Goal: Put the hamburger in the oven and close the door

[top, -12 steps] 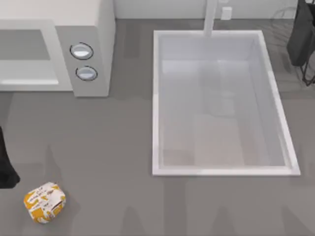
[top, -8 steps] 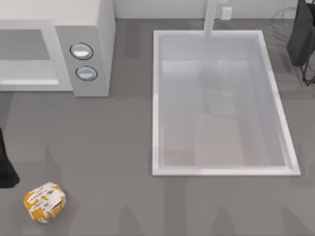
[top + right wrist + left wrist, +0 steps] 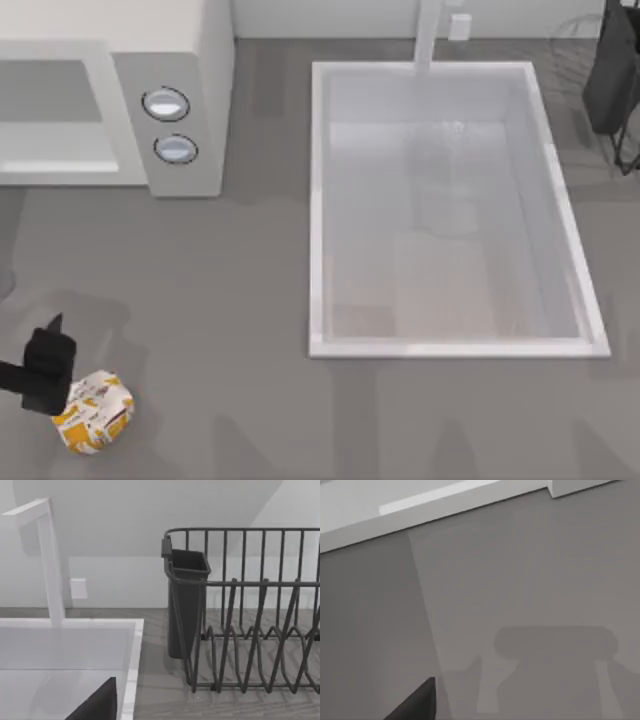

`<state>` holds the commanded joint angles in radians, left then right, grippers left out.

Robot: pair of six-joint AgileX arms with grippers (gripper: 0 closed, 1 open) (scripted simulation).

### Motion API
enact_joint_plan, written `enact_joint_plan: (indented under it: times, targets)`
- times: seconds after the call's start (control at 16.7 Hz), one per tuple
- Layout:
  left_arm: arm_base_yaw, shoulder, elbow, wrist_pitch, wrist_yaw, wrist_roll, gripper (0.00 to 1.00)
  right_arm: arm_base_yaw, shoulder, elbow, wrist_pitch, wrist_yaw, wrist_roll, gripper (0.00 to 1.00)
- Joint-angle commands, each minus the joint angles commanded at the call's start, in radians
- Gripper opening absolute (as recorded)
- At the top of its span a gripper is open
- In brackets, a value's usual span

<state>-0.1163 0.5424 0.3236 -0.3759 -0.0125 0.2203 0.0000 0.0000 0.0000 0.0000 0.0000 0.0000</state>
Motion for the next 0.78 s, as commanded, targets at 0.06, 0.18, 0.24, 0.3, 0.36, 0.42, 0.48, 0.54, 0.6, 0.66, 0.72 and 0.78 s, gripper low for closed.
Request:
enact_joint_plan:
  times: [0.06,0.18,0.24,0.3,0.36,0.42,0.48,0.54,0.6,0.66,0.72,0.78]
  targets:
    - [-0.022,0.088,0.051,-0.057,0.002,0.031,1.0,0.0,0.0,0.0,0.0,0.0,0.0,1.0]
    - [-0.064,0.267,0.156,-0.172,0.006,0.093,1.0,0.0,0.0,0.0,0.0,0.0,0.0,1.0]
    - [-0.083,0.355,0.207,-0.228,0.007,0.124,1.0,0.0,0.0,0.0,0.0,0.0,0.0,1.0]
    - [-0.102,0.441,0.256,-0.282,0.008,0.152,1.0,0.0,0.0,0.0,0.0,0.0,0.0,1.0]
    - [-0.119,0.522,0.302,-0.332,0.009,0.18,1.0,0.0,0.0,0.0,0.0,0.0,0.0,1.0]
    - [-0.135,0.599,0.346,-0.379,0.009,0.205,1.0,0.0,0.0,0.0,0.0,0.0,0.0,1.0]
    - [-0.149,0.671,0.385,-0.422,0.01,0.228,1.0,0.0,0.0,0.0,0.0,0.0,0.0,1.0]
    - [-0.162,0.736,0.422,-0.461,0.009,0.249,1.0,0.0,0.0,0.0,0.0,0.0,0.0,1.0]
    - [-0.173,0.793,0.454,-0.495,0.009,0.268,1.0,0.0,0.0,0.0,0.0,0.0,0.0,1.0]
    - [-0.183,0.841,0.481,-0.525,0.009,0.284,1.0,0.0,0.0,0.0,0.0,0.0,0.0,1.0]
    - [-0.191,0.879,0.504,-0.549,0.009,0.297,1.0,0.0,0.0,0.0,0.0,0.0,0.0,1.0]
    - [-0.196,0.907,0.52,-0.567,0.008,0.307,1.0,0.0,0.0,0.0,0.0,0.0,0.0,1.0]
